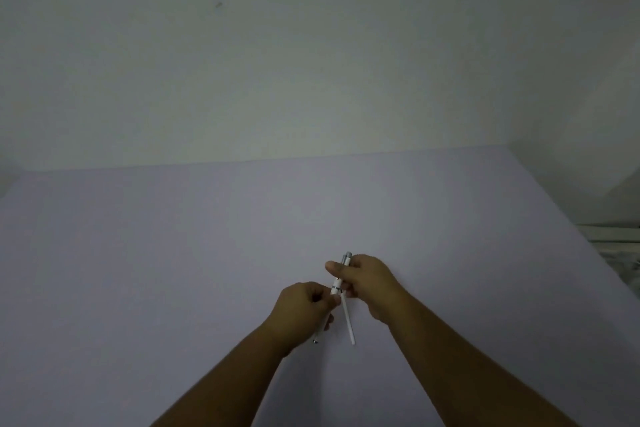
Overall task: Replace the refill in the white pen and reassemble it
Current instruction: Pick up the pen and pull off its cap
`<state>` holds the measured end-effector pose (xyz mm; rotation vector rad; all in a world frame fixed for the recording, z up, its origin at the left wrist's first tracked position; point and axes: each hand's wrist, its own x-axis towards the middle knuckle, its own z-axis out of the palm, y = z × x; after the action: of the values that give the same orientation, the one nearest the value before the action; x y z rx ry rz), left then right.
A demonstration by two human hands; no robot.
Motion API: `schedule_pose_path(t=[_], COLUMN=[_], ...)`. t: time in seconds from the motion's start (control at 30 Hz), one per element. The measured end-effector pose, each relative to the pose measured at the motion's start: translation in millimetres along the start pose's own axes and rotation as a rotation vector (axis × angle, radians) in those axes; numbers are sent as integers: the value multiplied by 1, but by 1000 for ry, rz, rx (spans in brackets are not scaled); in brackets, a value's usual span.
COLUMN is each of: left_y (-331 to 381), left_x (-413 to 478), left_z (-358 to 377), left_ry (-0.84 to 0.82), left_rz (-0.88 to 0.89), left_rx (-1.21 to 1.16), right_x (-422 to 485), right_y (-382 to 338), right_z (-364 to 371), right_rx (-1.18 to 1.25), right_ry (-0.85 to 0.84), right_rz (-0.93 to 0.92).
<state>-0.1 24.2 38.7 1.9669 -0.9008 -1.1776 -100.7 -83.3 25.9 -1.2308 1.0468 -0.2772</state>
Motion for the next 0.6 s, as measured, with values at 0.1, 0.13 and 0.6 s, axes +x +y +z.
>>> schedule_pose_path(t=[0.1, 0.13, 0.6], left_y=[2, 3, 3], left_x=[-2, -3, -12], left_z=[0, 0, 1], left_ry=[16, 24, 77], left_rz=[-6, -3, 40], left_rx=[-1, 5, 129], right_x=[-2, -4, -13], right_y=[-5, -7, -7], right_z=[-7, -9, -6], right_rx=[107, 150, 80], right_ry=[-99, -128, -38], right_rz=[-16, -15, 65])
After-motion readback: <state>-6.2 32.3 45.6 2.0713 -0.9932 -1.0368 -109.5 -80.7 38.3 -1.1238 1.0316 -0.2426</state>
